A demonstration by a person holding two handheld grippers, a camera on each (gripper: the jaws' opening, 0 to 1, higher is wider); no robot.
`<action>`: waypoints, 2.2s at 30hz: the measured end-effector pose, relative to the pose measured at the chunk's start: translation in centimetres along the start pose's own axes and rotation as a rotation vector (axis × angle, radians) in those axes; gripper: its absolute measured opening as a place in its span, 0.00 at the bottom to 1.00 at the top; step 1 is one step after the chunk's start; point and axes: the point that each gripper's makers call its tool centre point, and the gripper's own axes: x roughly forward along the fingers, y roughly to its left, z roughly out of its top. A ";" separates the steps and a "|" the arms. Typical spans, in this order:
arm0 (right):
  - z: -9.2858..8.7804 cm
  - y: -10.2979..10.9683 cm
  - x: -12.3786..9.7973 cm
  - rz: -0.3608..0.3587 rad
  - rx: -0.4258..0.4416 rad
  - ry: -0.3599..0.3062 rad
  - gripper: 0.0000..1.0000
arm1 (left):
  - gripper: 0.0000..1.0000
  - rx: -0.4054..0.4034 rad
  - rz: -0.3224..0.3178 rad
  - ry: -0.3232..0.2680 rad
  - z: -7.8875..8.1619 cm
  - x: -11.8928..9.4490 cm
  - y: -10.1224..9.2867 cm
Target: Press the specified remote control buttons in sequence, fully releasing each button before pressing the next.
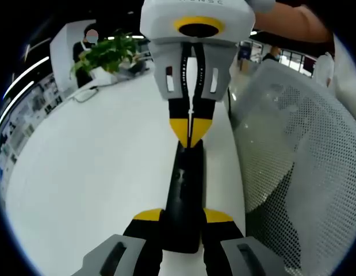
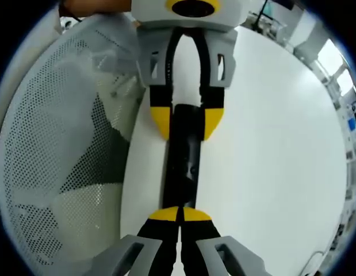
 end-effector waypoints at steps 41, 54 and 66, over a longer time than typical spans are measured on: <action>1.2 -0.5 -2.8 -0.031 -0.012 -0.025 0.00 | 0.24 0.001 -0.002 0.000 0.0 0.0 0.1; 1.3 -0.2 -1.9 -0.010 -0.008 -0.007 0.00 | 0.24 0.003 -0.001 0.002 0.0 -0.1 0.0; 1.9 -0.3 -0.9 0.007 -0.018 -0.008 0.00 | 0.24 0.003 -0.001 -0.001 0.0 -0.1 0.0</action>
